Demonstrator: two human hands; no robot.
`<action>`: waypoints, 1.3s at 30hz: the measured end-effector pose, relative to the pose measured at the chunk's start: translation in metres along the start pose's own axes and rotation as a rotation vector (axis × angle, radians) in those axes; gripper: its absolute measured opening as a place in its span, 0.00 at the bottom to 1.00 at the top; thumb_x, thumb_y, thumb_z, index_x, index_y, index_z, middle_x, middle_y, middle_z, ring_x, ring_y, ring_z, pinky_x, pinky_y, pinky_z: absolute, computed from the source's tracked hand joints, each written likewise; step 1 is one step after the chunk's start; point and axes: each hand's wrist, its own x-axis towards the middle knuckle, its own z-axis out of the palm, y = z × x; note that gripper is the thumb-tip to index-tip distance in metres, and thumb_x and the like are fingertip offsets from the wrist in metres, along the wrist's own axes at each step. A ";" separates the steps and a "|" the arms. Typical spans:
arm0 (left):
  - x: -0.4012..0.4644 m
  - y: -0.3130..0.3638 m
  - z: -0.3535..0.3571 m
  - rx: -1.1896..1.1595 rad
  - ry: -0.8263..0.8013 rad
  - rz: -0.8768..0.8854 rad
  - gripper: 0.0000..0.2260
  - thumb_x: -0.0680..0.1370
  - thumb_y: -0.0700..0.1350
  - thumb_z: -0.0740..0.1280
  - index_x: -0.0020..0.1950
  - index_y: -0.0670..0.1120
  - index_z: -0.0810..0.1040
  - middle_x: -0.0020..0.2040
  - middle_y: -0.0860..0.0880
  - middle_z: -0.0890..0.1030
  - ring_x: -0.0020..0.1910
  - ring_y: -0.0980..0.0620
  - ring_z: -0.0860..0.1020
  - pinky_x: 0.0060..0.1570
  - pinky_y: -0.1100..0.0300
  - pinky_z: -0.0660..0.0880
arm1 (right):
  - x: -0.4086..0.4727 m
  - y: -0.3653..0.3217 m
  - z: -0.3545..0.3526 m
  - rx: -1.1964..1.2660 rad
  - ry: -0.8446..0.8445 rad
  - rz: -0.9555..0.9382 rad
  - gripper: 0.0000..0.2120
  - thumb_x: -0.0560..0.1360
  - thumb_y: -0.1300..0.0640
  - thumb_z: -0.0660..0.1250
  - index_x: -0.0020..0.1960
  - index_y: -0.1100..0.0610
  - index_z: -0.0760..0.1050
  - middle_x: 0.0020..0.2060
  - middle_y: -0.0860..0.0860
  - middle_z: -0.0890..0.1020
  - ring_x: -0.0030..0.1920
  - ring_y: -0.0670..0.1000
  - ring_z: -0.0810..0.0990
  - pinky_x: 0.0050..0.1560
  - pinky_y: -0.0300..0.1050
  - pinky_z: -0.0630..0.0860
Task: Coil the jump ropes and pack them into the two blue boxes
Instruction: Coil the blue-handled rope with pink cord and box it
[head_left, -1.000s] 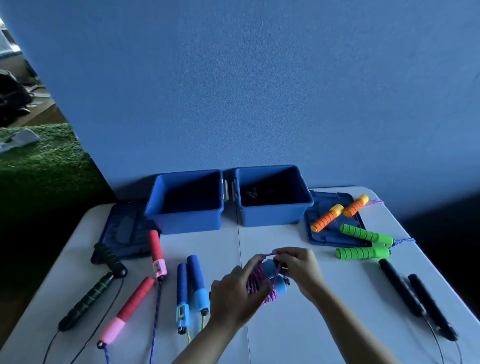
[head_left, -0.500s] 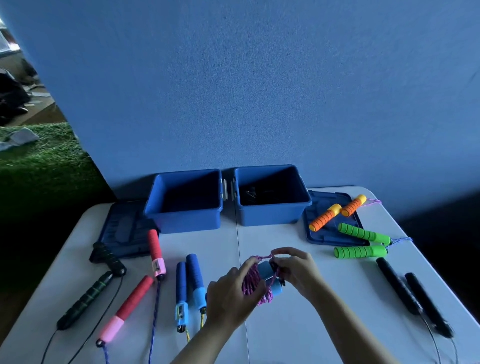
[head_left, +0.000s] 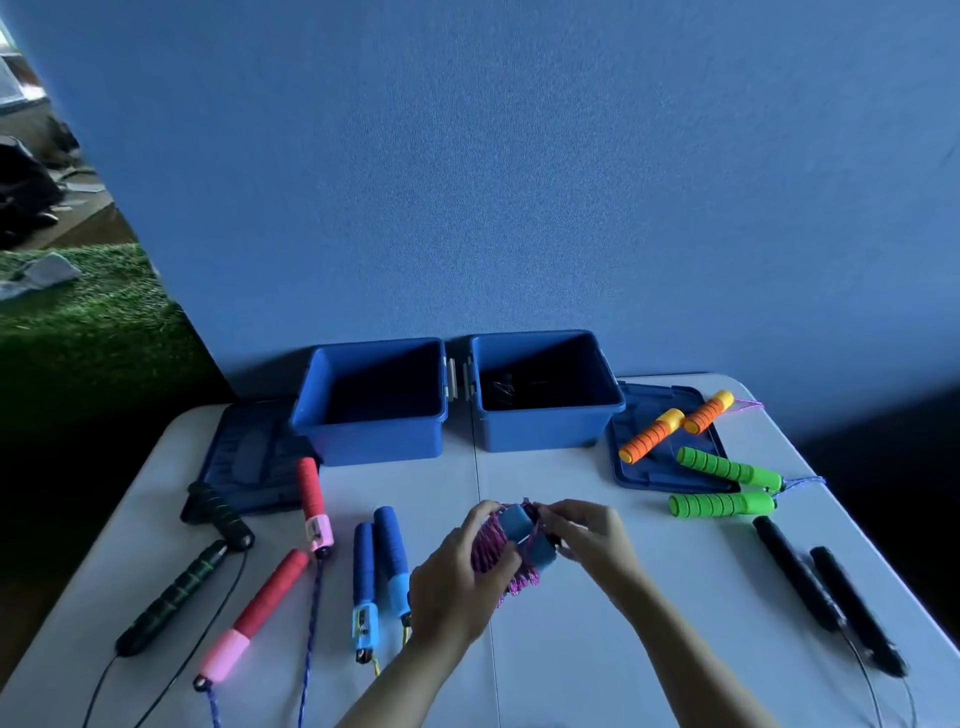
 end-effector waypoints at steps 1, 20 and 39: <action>0.000 0.002 -0.001 -0.012 -0.004 -0.010 0.19 0.70 0.67 0.55 0.60 0.70 0.63 0.42 0.65 0.79 0.42 0.63 0.77 0.39 0.64 0.74 | -0.001 -0.001 0.002 -0.078 0.011 -0.030 0.09 0.74 0.56 0.68 0.37 0.53 0.82 0.31 0.47 0.82 0.33 0.42 0.76 0.40 0.42 0.74; 0.010 0.003 0.001 -0.082 -0.127 -0.010 0.16 0.70 0.58 0.51 0.55 0.60 0.67 0.44 0.57 0.79 0.42 0.57 0.78 0.42 0.52 0.78 | -0.006 -0.017 0.004 -0.048 -0.233 0.215 0.13 0.63 0.50 0.60 0.39 0.59 0.71 0.37 0.55 0.68 0.41 0.53 0.66 0.43 0.49 0.66; 0.030 0.012 0.022 -0.527 -0.239 -0.328 0.12 0.80 0.55 0.57 0.63 0.60 0.67 0.52 0.54 0.81 0.51 0.54 0.80 0.52 0.56 0.75 | -0.008 0.009 0.009 0.233 -0.324 0.057 0.50 0.63 0.68 0.75 0.72 0.35 0.54 0.61 0.56 0.74 0.49 0.58 0.83 0.47 0.58 0.81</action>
